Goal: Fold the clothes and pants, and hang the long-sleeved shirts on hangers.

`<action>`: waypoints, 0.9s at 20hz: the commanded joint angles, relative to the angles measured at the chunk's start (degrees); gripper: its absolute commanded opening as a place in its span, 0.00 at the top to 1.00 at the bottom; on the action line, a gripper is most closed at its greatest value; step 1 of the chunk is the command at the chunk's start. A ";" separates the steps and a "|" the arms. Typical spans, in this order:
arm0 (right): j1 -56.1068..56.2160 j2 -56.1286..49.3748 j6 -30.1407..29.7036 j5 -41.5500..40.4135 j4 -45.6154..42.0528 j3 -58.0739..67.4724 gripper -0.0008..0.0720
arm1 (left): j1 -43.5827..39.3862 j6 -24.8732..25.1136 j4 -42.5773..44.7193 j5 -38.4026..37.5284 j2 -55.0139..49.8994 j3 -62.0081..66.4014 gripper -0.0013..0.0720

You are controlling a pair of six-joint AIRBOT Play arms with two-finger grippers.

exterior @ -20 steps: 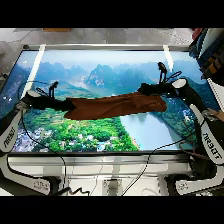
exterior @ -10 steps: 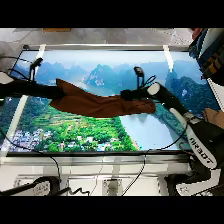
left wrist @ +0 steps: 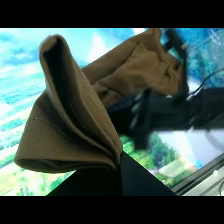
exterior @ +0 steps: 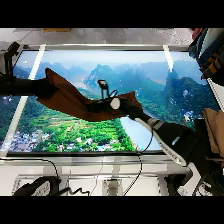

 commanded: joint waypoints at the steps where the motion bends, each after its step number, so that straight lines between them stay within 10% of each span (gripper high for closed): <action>1: 4.87 -2.91 1.18 -0.46 -0.07 4.42 0.98 | 0.07 -0.79 -0.11 0.09 0.74 0.02 0.96; 11: -16.31 6.29 1.11 18.03 -7.52 4.42 0.98 | -16.46 -0.79 -7.91 18.12 -11.19 -0.07 0.96; 18: -36.00 13.79 1.07 31.98 -10.36 4.42 0.97 | -46.95 -0.76 -7.82 54.80 -30.73 -0.07 0.96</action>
